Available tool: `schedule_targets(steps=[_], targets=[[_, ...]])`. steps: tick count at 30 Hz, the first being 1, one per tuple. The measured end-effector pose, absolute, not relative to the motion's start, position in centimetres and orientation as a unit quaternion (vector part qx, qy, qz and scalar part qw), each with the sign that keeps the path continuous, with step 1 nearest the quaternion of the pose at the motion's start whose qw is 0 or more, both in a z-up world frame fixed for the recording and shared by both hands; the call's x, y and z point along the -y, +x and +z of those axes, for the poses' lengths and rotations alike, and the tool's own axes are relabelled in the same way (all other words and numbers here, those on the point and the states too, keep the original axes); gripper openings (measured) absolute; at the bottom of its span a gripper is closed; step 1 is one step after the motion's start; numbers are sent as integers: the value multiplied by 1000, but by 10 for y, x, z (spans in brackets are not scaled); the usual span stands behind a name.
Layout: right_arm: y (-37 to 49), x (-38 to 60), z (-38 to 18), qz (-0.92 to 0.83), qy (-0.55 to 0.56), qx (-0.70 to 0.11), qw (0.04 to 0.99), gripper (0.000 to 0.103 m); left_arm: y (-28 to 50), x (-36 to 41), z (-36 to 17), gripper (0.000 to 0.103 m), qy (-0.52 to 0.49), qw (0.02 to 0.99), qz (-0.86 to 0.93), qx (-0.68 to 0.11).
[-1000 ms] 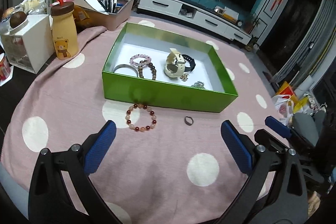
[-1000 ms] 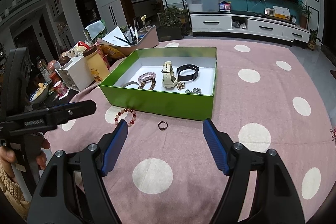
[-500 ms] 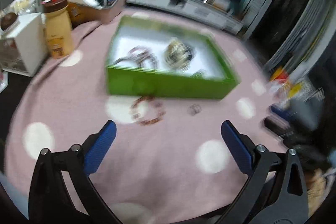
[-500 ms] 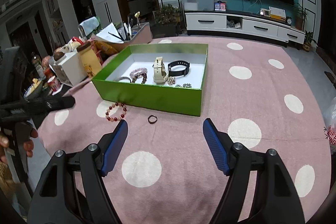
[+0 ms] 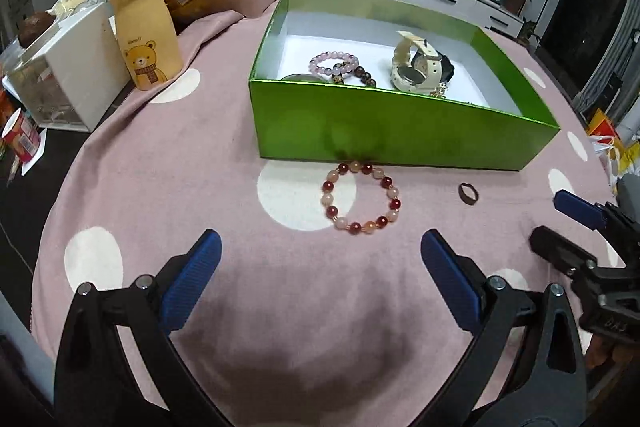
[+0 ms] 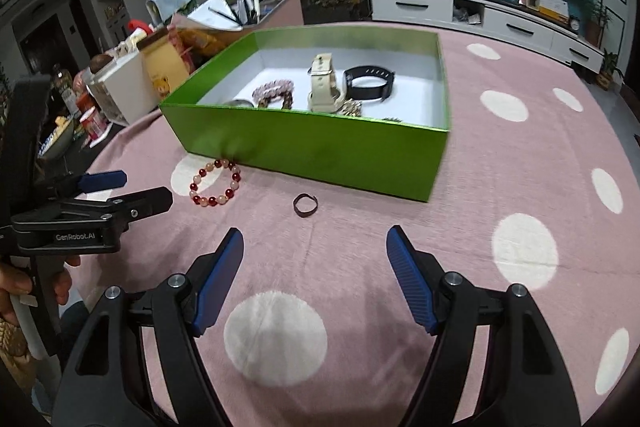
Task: Organize jewelry
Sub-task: 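Grasp the dark ring with the right tool while the left tool grasps the red bead bracelet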
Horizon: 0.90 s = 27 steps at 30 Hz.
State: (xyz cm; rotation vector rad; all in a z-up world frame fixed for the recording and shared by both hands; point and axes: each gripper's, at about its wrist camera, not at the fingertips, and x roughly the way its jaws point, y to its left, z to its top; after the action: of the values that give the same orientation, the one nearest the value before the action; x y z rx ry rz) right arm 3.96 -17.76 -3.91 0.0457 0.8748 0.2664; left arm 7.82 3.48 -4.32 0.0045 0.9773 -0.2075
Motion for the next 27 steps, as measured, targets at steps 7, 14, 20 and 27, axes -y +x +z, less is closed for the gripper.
schedule_targets(steps=[7, 14, 20, 27], targets=[[59, 163, -59, 142, 3, -440, 887, 53, 86, -25, -51, 94, 28, 879, -117, -461], [76, 152, -69, 149, -9, -448, 881, 44, 92, -23, -54, 86, 34, 879, -136, -456], [84, 142, -71, 147, -36, -444, 883, 36, 93, -17, -53, 70, 53, 877, -174, -445], [87, 142, -71, 142, -51, -439, 886, 19, 88, -3, -54, 55, 90, 864, -224, -442]])
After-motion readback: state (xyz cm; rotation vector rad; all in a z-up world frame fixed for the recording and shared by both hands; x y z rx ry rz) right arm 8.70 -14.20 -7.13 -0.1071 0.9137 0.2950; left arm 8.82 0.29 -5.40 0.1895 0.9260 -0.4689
